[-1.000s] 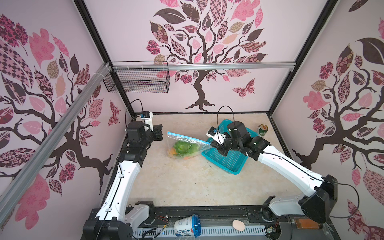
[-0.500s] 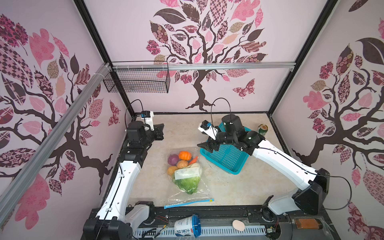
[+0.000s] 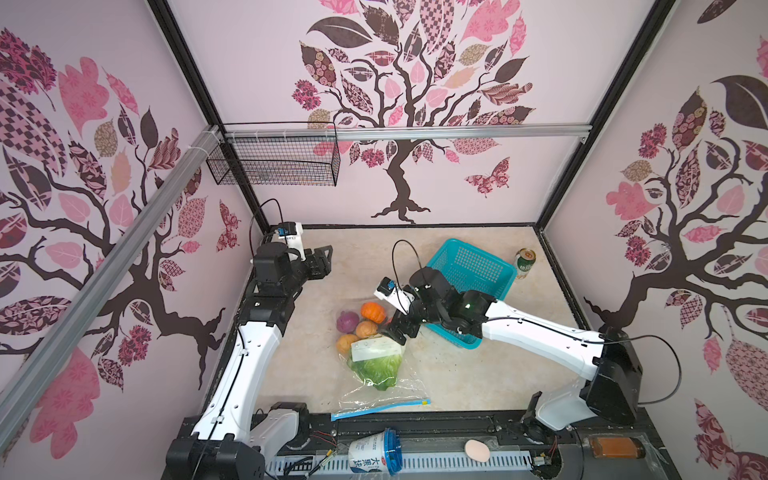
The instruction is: Place the food in the zip-top bag and seal the zipper
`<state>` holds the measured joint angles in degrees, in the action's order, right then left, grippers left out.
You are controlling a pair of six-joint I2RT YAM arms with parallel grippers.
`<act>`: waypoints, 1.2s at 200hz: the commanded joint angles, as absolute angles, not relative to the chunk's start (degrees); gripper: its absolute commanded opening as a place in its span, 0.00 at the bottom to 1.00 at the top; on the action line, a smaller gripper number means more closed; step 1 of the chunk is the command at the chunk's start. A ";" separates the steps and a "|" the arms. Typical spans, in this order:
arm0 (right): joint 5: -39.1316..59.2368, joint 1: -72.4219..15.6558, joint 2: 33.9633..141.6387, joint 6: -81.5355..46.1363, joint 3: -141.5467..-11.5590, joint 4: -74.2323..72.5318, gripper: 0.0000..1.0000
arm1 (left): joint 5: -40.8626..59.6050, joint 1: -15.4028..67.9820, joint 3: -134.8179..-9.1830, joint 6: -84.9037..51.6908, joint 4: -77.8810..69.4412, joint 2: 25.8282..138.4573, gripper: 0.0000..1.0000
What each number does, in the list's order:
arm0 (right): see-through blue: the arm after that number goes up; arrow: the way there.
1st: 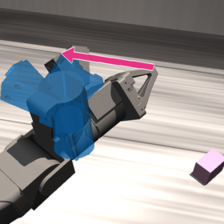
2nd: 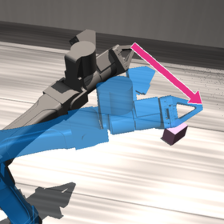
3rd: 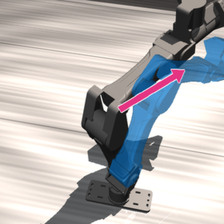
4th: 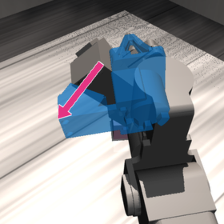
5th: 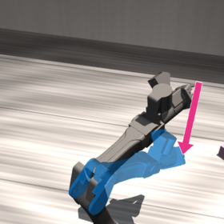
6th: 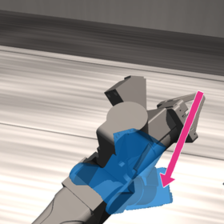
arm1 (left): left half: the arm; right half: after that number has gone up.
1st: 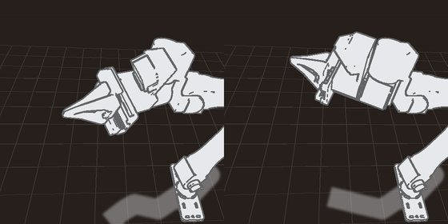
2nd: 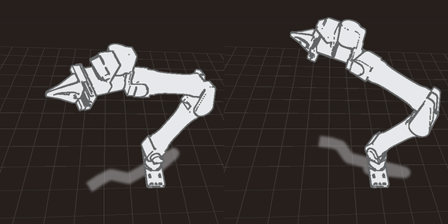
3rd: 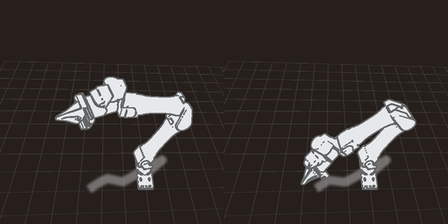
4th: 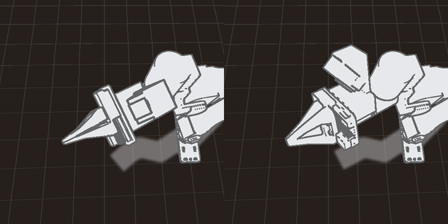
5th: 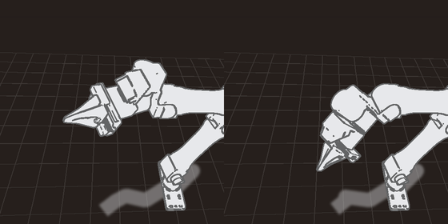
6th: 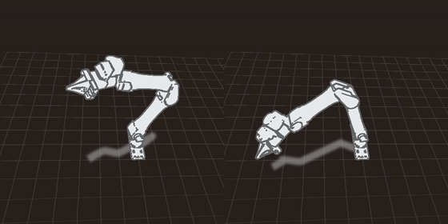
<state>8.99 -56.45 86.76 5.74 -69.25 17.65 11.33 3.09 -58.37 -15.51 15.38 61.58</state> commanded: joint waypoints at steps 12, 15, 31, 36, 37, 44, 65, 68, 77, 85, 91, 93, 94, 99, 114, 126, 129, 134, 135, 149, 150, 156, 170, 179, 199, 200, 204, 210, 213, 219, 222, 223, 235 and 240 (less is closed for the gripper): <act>-5.48 -60.95 90.69 -11.93 -69.10 18.26 0.96 | 7.82 2.51 -57.65 -17.67 16.53 62.48 0.90; -5.85 -61.25 91.04 -13.04 -68.97 18.43 0.96 | 7.69 2.48 -57.62 -17.85 16.61 62.68 0.93; -8.22 -63.72 92.64 -17.27 -67.47 17.24 0.97 | 6.61 1.57 -57.69 -19.25 16.95 63.15 0.99; -9.45 -64.51 93.18 -18.27 -67.11 16.86 0.97 | 6.23 1.18 -57.70 -19.52 17.10 63.35 0.99; -9.60 -64.73 93.30 -18.45 -67.04 16.78 0.97 | 6.19 1.12 -57.68 -19.60 17.16 63.40 0.98; -10.96 -65.96 93.95 -18.80 -66.82 16.09 0.97 | 5.54 0.59 -57.83 -20.03 17.52 63.68 0.98; -13.98 -67.50 96.52 -22.58 -66.63 15.42 0.98 | 4.39 -1.19 -58.05 -20.89 18.29 64.65 0.98; -14.15 -67.50 96.87 -23.15 -66.77 15.39 0.98 | 4.42 -1.46 -58.01 -21.04 18.28 64.83 0.98; -14.64 -67.52 98.08 -24.87 -66.93 15.56 0.98 | 4.55 -2.20 -58.09 -21.49 18.28 65.27 0.98; -15.00 -67.54 99.01 -25.84 -67.11 15.37 0.99 | 5.12 -2.98 -58.03 -22.12 18.20 65.66 0.99; -15.05 -67.61 99.62 -26.05 -67.23 15.08 0.99 | 5.63 -3.53 -58.08 -22.51 18.00 65.98 0.99; -15.08 -67.59 99.81 -26.20 -67.24 14.93 0.99 | 5.76 -3.65 -58.07 -22.61 17.92 66.06 0.98; -15.10 -67.59 99.91 -26.28 -67.28 14.94 0.99 | 5.87 -3.76 -58.08 -22.64 17.93 66.12 0.98; -15.41 -67.56 100.46 -26.55 -67.34 14.46 0.99 | 6.18 -4.07 -58.05 -22.88 17.92 66.33 0.99; -16.26 -67.55 101.91 -26.75 -67.30 12.28 1.00 | 6.59 -4.48 -58.18 -23.19 17.93 66.46 0.99; -17.31 -67.51 103.44 -26.89 -67.55 10.82 1.00 | 6.76 -4.48 -58.16 -23.19 17.93 66.40 0.99; -17.53 -67.50 103.83 -26.87 -67.84 10.31 1.00 | 6.84 -4.48 -58.18 -23.15 17.89 66.41 0.99; -18.01 -67.50 104.54 -26.70 -68.28 9.87 0.99 | 6.87 -4.49 -58.19 -23.11 17.93 66.31 0.98; -18.10 -67.50 104.74 -26.71 -68.37 9.81 1.00 | 6.86 -4.49 -58.18 -23.07 17.93 66.29 0.99; -19.35 -67.36 106.94 -26.40 -70.02 8.82 1.00 | 6.80 -4.48 -58.27 -23.07 18.09 66.18 0.99; -19.43 -67.34 107.08 -26.38 -70.30 8.72 1.00 | 6.78 -4.53 -58.27 -23.05 18.10 66.18 0.99; -19.95 -67.20 108.12 -26.34 -71.01 8.34 0.99 | 6.84 -4.52 -58.42 -23.10 18.19 66.20 0.99; -20.20 -66.57 110.24 -25.85 -73.12 7.44 1.00 | 6.81 -4.48 -58.53 -23.05 18.21 66.15 0.99; -20.55 -65.97 111.63 -25.58 -74.39 6.82 1.00 | 6.77 -4.48 -58.54 -23.11 18.45 66.17 0.98; -20.65 -64.09 114.18 -24.99 -76.71 4.54 1.00 | 6.81 -4.49 -58.62 -23.13 18.54 66.25 0.99; -20.65 -63.90 114.41 -24.97 -76.83 4.19 1.00 | 6.79 -4.48 -58.71 -23.17 18.54 66.26 0.98; -20.65 -63.56 114.82 -24.84 -77.10 3.83 1.00 | 6.83 -4.50 -58.72 -23.06 18.54 66.26 0.99; -20.57 -62.94 115.60 -24.55 -77.79 2.94 1.00 | 6.80 -4.48 -58.82 -23.07 18.66 66.10 0.99; -20.46 -62.59 115.90 -24.35 -78.08 2.61 1.00 | 6.69 -4.50 -58.87 -23.09 18.68 66.09 0.98; -20.25 -61.89 116.73 -23.97 -78.83 1.92 0.99 | 6.70 -4.49 -58.84 -23.05 18.74 66.01 0.99; -20.22 -61.61 117.17 -23.79 -79.28 1.56 0.99 | 6.62 -4.48 -58.88 -23.11 18.80 66.01 0.98; -20.22 -61.48 117.25 -23.67 -79.41 1.44 1.00 | 6.60 -4.48 -58.84 -23.07 18.80 66.01 0.99; -19.53 -60.19 118.96 -22.75 -81.52 0.96 1.00 | 6.50 -4.49 -58.84 -23.08 18.86 65.80 0.99; -19.22 -59.75 119.76 -22.32 -82.54 0.95 1.00 | 6.38 -4.49 -58.86 -23.09 18.81 65.76 0.98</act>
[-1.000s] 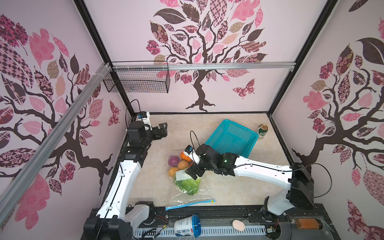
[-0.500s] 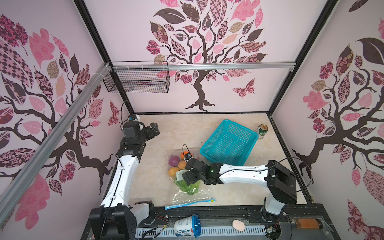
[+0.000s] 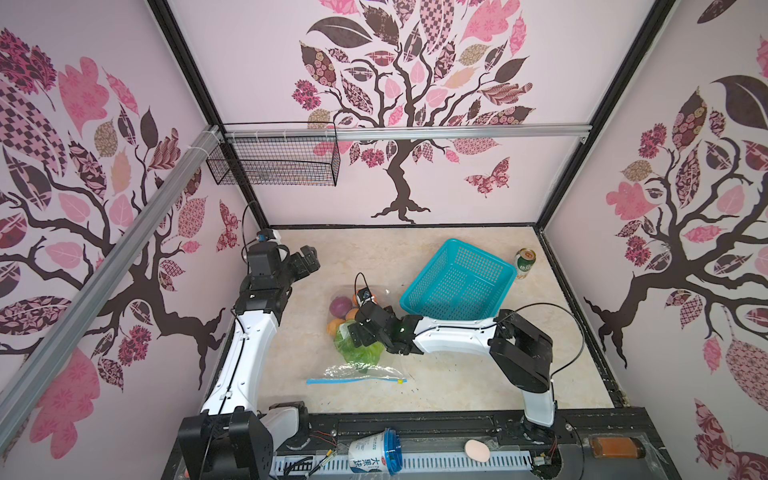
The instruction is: Place the food in the zip-top bag and seal the zipper
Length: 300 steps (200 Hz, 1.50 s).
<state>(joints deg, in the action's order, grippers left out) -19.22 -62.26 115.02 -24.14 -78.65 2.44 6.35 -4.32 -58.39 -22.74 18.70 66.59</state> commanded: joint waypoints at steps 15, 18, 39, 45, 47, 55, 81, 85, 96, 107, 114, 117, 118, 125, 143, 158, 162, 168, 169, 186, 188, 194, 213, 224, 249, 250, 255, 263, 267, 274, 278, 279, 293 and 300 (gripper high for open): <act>-18.99 -59.13 120.84 -20.36 -85.13 0.99 0.99 | 6.29 -4.49 -58.82 -22.97 18.93 65.73 0.98; -18.98 -59.07 120.99 -19.95 -85.58 0.90 1.00 | 6.29 -4.48 -58.87 -23.02 18.96 65.74 0.98; -18.23 -59.07 120.32 -17.72 -87.93 0.62 1.00 | 6.07 -4.59 -58.89 -22.90 18.93 65.78 0.99; -17.80 -58.99 119.72 -17.16 -88.42 0.70 1.00 | 5.84 -4.57 -58.92 -22.85 18.99 65.80 0.99; -17.59 -58.98 119.42 -16.97 -88.59 0.75 1.00 | 5.79 -4.62 -58.89 -22.78 18.99 65.82 0.99; -16.98 -58.98 117.95 -16.38 -88.77 0.71 1.00 | 5.39 -4.66 -58.89 -22.73 19.03 65.80 0.99; -15.65 -58.98 110.17 -13.87 -86.38 0.23 1.00 | 4.44 -4.87 -58.73 -22.57 19.04 66.00 0.99; -15.61 -58.89 108.79 -13.44 -85.76 0.24 1.00 | 4.41 -4.84 -58.65 -22.58 18.99 66.06 0.99; -15.71 -58.50 105.22 -12.49 -84.21 0.81 1.00 | 4.22 -4.92 -58.56 -22.67 18.86 66.27 0.99; -15.75 -57.66 101.75 -11.94 -82.85 2.20 1.00 | 4.00 -4.92 -58.32 -22.76 18.63 66.50 0.99; -15.94 -56.91 99.72 -11.60 -82.03 3.48 1.00 | 3.81 -4.92 -58.07 -22.92 18.38 66.75 0.99; -16.10 -56.54 98.93 -11.53 -81.53 4.04 1.00 | 3.74 -4.92 -57.95 -22.94 18.29 66.88 0.99; -16.22 -56.44 98.59 -11.52 -81.42 4.26 1.00 | 3.71 -4.92 -57.89 -22.98 18.24 66.93 0.99; -17.22 -55.32 96.26 -11.21 -80.23 5.82 1.00 | 3.61 -4.91 -57.59 -23.10 17.95 67.33 0.99; -20.52 -52.39 90.68 -9.98 -75.81 7.57 1.00 | 3.58 -4.99 -56.37 -23.77 16.45 68.75 0.99; -23.27 -48.15 85.57 -9.40 -70.90 8.38 1.00 | 2.68 -4.92 -54.40 -23.91 14.09 70.29 0.98; -23.81 -46.64 84.08 -9.60 -69.53 8.79 1.00 | 2.15 -4.93 -53.93 -23.77 13.66 70.72 0.98; -24.39 -44.06 81.81 -10.37 -67.57 9.41 1.00 | 1.18 -4.92 -53.44 -23.58 12.98 71.39 0.97; -24.46 -43.65 81.42 -10.55 -67.23 9.45 1.00 | 0.98 -4.92 -53.35 -23.48 12.91 71.55 0.97; -24.61 -35.12 75.04 -12.73 -61.00 10.90 1.00 | -2.00 -4.92 -51.90 -22.02 11.38 73.07 0.96; -24.57 -33.76 74.26 -13.07 -60.27 11.10 1.00 | -2.34 -4.92 -51.65 -21.79 11.13 73.11 0.95; -24.27 -30.15 72.05 -14.03 -58.03 11.48 1.00 | -3.28 -4.92 -50.87 -21.09 10.07 73.07 0.95; -21.69 -17.01 65.66 -15.13 -50.71 10.65 1.00 | -6.03 -4.94 -47.10 -19.03 5.88 71.91 0.95; -19.74 -9.39 63.02 -15.81 -46.81 9.37 1.00 | -6.80 -4.96 -45.51 -17.94 4.04 71.94 0.95; -22.30 2.23 59.75 -15.65 -37.75 2.60 1.00 | -9.16 -4.41 -41.55 -14.92 -1.69 73.49 0.94; -22.62 2.48 59.67 -15.56 -37.42 2.22 1.00 | -9.28 -4.31 -41.34 -14.80 -1.90 73.48 0.94; -24.35 3.05 59.47 -15.06 -35.72 0.24 1.00 | -10.18 -4.02 -40.37 -14.06 -3.54 73.70 0.94; -26.71 3.08 59.41 -13.83 -32.93 -4.09 1.00 | -11.14 -3.44 -38.92 -12.80 -5.74 73.99 0.94; -27.21 3.12 59.62 -13.55 -31.73 -6.41 1.00 | -11.65 -3.09 -38.29 -12.17 -6.63 74.05 0.94; -27.52 3.12 60.28 -12.90 -29.37 -10.84 1.00 | -12.47 -2.34 -37.36 -10.83 -7.88 74.41 0.94; -27.43 3.12 60.83 -12.63 -28.12 -13.20 1.00 | -12.73 -1.96 -36.96 -9.76 -8.53 74.51 0.94; -27.47 3.10 60.96 -12.60 -27.77 -13.67 1.00 | -12.87 -1.86 -36.85 -9.54 -8.71 74.57 0.94; -27.17 3.13 64.34 -11.51 -24.12 -21.37 1.00 | -13.99 0.30 -35.34 -6.20 -11.12 74.82 0.95; -26.37 3.12 66.64 -10.29 -22.75 -24.73 1.00 | -14.23 1.20 -34.78 -4.78 -11.24 74.91 0.96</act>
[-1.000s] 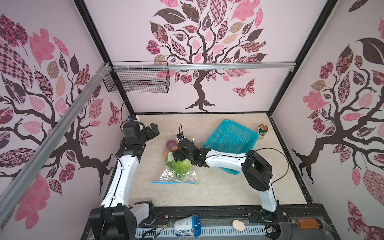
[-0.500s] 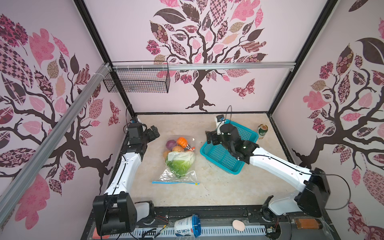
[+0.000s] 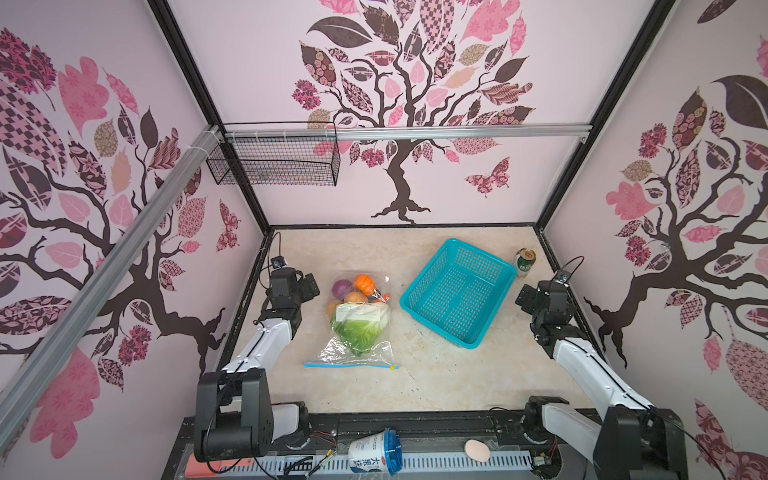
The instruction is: Place the food in the zip-top bag and seal the zipper
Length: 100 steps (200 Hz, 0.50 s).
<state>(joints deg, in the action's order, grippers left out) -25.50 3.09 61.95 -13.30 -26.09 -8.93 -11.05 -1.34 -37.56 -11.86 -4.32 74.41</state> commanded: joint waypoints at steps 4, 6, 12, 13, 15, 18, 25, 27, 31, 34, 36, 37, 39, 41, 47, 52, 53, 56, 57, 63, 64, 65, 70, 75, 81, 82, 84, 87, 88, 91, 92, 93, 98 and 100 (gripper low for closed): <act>-26.09 3.08 68.03 -9.87 -22.14 -26.59 1.00 | -14.39 1.66 -34.51 -4.04 -11.23 75.01 0.96; -25.88 3.08 68.80 -9.65 -21.90 -27.41 1.00 | -14.47 1.84 -34.33 -3.69 -11.31 74.91 0.96; -25.03 3.12 70.95 -9.17 -21.27 -29.70 1.00 | -14.90 2.31 -33.46 -2.96 -11.59 75.03 0.96; -24.82 3.10 71.25 -9.16 -21.23 -30.01 1.00 | -15.01 2.38 -33.34 -2.80 -11.64 75.05 0.96; -24.38 3.08 71.95 -8.99 -21.10 -30.53 1.00 | -15.13 2.46 -33.03 -2.63 -11.81 75.08 0.96; -23.50 3.14 72.95 -8.78 -20.90 -31.52 1.00 | -15.38 2.53 -32.61 -2.35 -12.09 75.06 0.96; -21.53 3.14 75.06 -8.48 -20.47 -34.19 1.00 | -16.09 2.63 -31.56 -2.05 -12.93 75.21 0.96; -20.76 3.14 75.74 -8.32 -20.28 -35.35 1.00 | -16.26 2.63 -31.27 -2.03 -13.12 75.23 0.96; -19.84 3.10 76.57 -7.58 -20.58 -36.11 1.00 | -16.90 2.64 -30.77 -1.87 -13.51 75.41 0.96; -18.60 3.10 76.88 -7.28 -21.39 -34.96 1.00 | -17.37 2.63 -30.47 -1.77 -13.65 75.54 0.96; -17.83 3.08 77.01 -7.11 -21.96 -34.51 1.00 | -17.64 2.63 -30.25 -1.72 -13.92 75.66 0.96; -17.44 3.08 77.09 -7.07 -22.23 -34.13 1.00 | -17.70 2.64 -30.15 -1.65 -13.99 75.76 0.96; -17.08 3.10 77.28 -7.04 -22.70 -33.52 1.00 | -17.94 2.64 -30.02 -1.53 -14.15 75.94 0.96; -16.71 3.08 77.44 -7.03 -22.90 -33.45 1.00 | -18.06 2.64 -29.85 -1.50 -14.28 76.07 0.96; -15.55 3.10 78.06 -6.83 -22.73 -35.61 1.00 | -17.99 2.62 -29.48 -1.27 -14.99 76.64 0.97; -14.16 3.13 78.65 -6.23 -21.81 -39.36 1.00 | -17.59 2.64 -29.16 -1.11 -15.62 77.21 0.97; -13.85 3.10 78.74 -6.11 -21.67 -40.12 1.00 | -17.41 2.64 -29.13 -1.08 -15.72 77.28 0.97; -13.13 3.08 79.08 -5.65 -21.26 -41.84 1.00 | -17.01 2.59 -29.02 -0.93 -16.39 77.61 0.97; -12.81 3.08 79.18 -5.55 -21.18 -42.28 1.00 | -16.90 2.61 -28.97 -0.86 -16.59 77.74 0.97; -11.07 3.10 79.38 -5.28 -20.93 -43.86 1.00 | -16.06 2.64 -29.33 -0.63 -16.21 78.20 0.97; -10.94 3.09 79.42 -5.28 -20.97 -44.03 1.00 | -15.85 2.64 -29.47 -0.62 -15.97 78.25 0.97; -10.66 3.13 79.48 -5.27 -20.99 -44.21 1.00 | -15.66 2.64 -29.68 -0.66 -15.76 78.24 0.97; -9.56 3.08 79.53 -5.27 -20.84 -45.45 1.00 | -14.66 2.63 -29.91 -0.77 -16.01 78.48 0.97; -8.49 3.10 80.18 -4.71 -20.61 -46.95 1.00 | -13.89 2.64 -29.58 -0.51 -17.25 78.61 0.97; -7.81 3.10 81.17 -4.33 -21.17 -47.15 1.00 | -12.79 2.61 -29.36 -0.40 -18.09 78.58 0.97; -7.77 3.13 81.36 -4.27 -21.31 -47.00 1.00 | -12.68 2.63 -29.27 -0.38 -18.19 78.49 0.97; -7.70 3.09 81.58 -4.23 -21.74 -46.51 1.00 | -12.55 2.63 -29.03 -0.40 -19.03 78.49 0.97; -7.31 3.09 81.84 -4.12 -22.31 -45.72 1.00 | -12.41 2.59 -28.63 -0.36 -20.20 78.45 0.98; -7.17 3.08 81.88 -4.13 -22.45 -45.36 1.00 | -12.40 2.61 -28.51 -0.35 -20.65 78.43 0.98; -6.71 3.08 82.10 -4.09 -23.03 -44.33 1.00 | -12.13 2.63 -28.12 -0.35 -21.57 78.34 0.98; -6.56 3.08 82.18 -4.02 -23.25 -44.01 1.00 | -12.04 2.64 -28.03 -0.35 -21.72 78.32 0.98; -6.45 3.08 82.27 -4.03 -23.45 -43.67 1.00 | -11.95 2.64 -27.90 -0.31 -22.07 78.32 0.98; -5.70 3.08 82.56 -3.72 -24.07 -42.66 1.00 | -11.71 2.55 -27.30 -0.33 -23.81 78.29 0.98; -5.36 3.14 82.67 -3.63 -24.23 -42.57 1.00 | -11.69 2.55 -27.06 -0.28 -24.52 78.28 0.98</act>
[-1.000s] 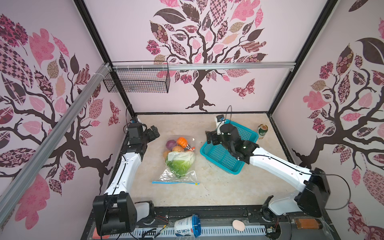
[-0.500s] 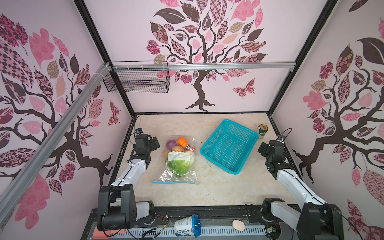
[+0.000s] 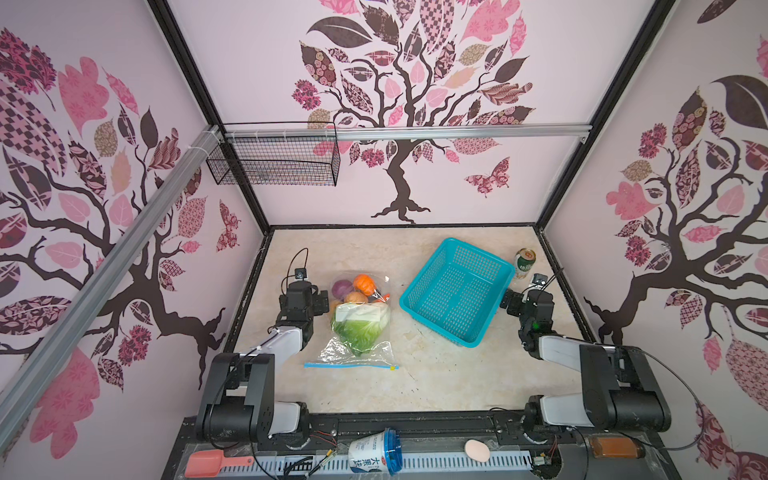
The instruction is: Place the food in the zip-top bag and seal the zipper
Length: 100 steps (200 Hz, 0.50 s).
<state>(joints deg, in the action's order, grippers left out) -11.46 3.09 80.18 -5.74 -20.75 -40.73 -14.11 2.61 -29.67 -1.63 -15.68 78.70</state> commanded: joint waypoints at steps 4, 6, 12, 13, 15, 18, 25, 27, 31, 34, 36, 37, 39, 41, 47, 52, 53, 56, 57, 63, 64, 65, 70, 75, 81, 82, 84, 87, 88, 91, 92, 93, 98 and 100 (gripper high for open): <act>-4.55 3.04 82.87 -3.38 -24.26 -42.82 1.00 | -11.69 2.54 -26.66 -0.26 -25.63 78.30 0.98; -4.06 3.07 82.90 -3.35 -24.19 -43.03 1.00 | -11.65 2.55 -26.51 -0.26 -26.20 78.24 0.98; -2.33 3.07 82.52 -4.35 -23.51 -44.36 1.00 | -11.41 2.33 -25.98 -0.36 -27.93 78.23 0.98; -2.09 3.03 82.39 -4.51 -23.27 -44.77 1.00 | -11.37 2.31 -25.91 -0.35 -28.16 78.32 0.98; -1.36 3.04 82.19 -5.15 -22.69 -45.73 1.00 | -11.24 2.22 -25.81 -0.42 -28.66 78.38 0.98; -0.33 3.04 81.88 -5.85 -21.74 -48.07 1.00 | -11.03 1.96 -25.57 -0.50 -29.32 78.44 0.98; 2.20 2.94 81.64 -5.95 -18.83 -54.99 1.00 | -10.62 1.48 -25.25 -1.12 -30.64 78.64 0.98; 2.44 2.82 81.76 -5.51 -18.11 -56.46 1.00 | -10.50 1.27 -25.12 -1.31 -31.02 78.72 0.98; 1.68 2.41 82.17 -5.37 -16.91 -59.49 1.00 | -10.13 0.72 -25.01 -1.60 -31.71 78.80 0.98; 1.45 2.49 82.35 -5.52 -16.71 -60.22 1.00 | -9.85 0.44 -24.93 -2.18 -32.13 78.91 0.98; 1.29 2.51 82.49 -5.60 -16.64 -60.56 1.00 | -9.67 0.20 -24.89 -2.48 -32.60 79.01 0.98; 1.21 2.49 82.60 -5.66 -16.62 -60.60 1.00 | -9.58 0.06 -24.84 -2.60 -32.78 79.06 0.98; 1.09 2.42 82.79 -5.70 -16.55 -60.66 1.00 | -9.38 -0.05 -24.80 -2.91 -33.18 79.24 0.98; 1.00 2.45 82.90 -5.71 -16.60 -60.54 1.00 | -9.27 -0.34 -24.81 -3.17 -33.54 79.40 0.98; 1.42 2.41 83.31 -5.59 -17.05 -59.89 1.00 | -8.82 -1.29 -24.79 -4.30 -34.66 79.96 0.98; 1.92 2.42 83.83 -5.35 -17.59 -59.32 1.00 | -8.43 -1.96 -24.77 -5.20 -35.88 80.60 0.98; 2.02 2.44 83.97 -5.36 -17.67 -59.23 1.00 | -8.34 -2.08 -24.64 -5.37 -36.18 80.68 0.98; 2.22 2.44 84.32 -5.20 -18.01 -59.04 1.00 | -8.03 -2.42 -24.53 -5.45 -37.26 81.13 0.98; 2.30 2.40 84.48 -5.19 -18.14 -58.96 1.00 | -7.93 -2.53 -24.48 -5.41 -37.62 81.35 0.98; 2.77 2.33 85.24 -4.91 -18.72 -58.49 1.00 | -8.19 -2.77 -24.33 -5.49 -39.34 82.56 0.98; 2.84 2.26 85.34 -4.87 -18.81 -58.38 1.00 | -8.23 -2.83 -24.29 -5.56 -39.62 82.81 0.98; 2.87 2.27 85.43 -4.85 -18.94 -58.28 1.00 | -8.24 -2.87 -24.23 -5.59 -39.89 83.02 0.98; 2.98 2.10 86.00 -4.63 -19.42 -57.89 1.00 | -8.22 -3.06 -23.97 -5.79 -41.33 84.12 0.98; 3.14 2.02 86.59 -4.45 -19.55 -57.99 1.00 | -8.22 -3.16 -23.73 -5.51 -42.91 85.27 0.98; 3.25 1.67 87.14 -3.93 -19.41 -59.09 1.00 | -7.62 -3.08 -23.96 -4.81 -44.17 86.19 0.98; 3.25 1.63 87.21 -3.90 -19.37 -59.16 1.00 | -7.55 -2.99 -24.02 -4.74 -44.06 86.29 0.98; 3.25 1.46 87.30 -3.70 -19.37 -59.44 1.00 | -7.25 -2.81 -24.20 -4.39 -43.67 86.41 0.99; 3.27 1.23 87.36 -3.43 -19.21 -59.71 1.00 | -7.05 -2.59 -24.42 -4.31 -42.83 86.50 0.99; 3.26 1.18 87.36 -3.34 -19.18 -59.74 1.00 | -7.00 -2.53 -24.51 -4.26 -42.60 86.58 0.99; 3.40 1.07 87.31 -3.20 -19.09 -59.80 1.00 | -7.13 -2.32 -24.51 -4.10 -42.88 86.98 0.99; 3.46 1.02 87.29 -3.14 -19.08 -59.78 1.00 | -7.17 -2.30 -24.47 -4.07 -43.02 87.17 0.99; 3.53 1.04 87.24 -3.02 -18.94 -59.77 1.00 | -7.23 -2.25 -24.32 -4.01 -43.48 87.31 0.98; 3.85 0.96 87.07 -2.71 -18.51 -60.03 1.00 | -7.05 -2.20 -23.87 -3.88 -45.25 87.82 0.99; 3.93 0.92 87.05 -2.59 -18.38 -60.27 1.00 | -7.10 -2.20 -23.52 -3.87 -45.88 87.92 0.99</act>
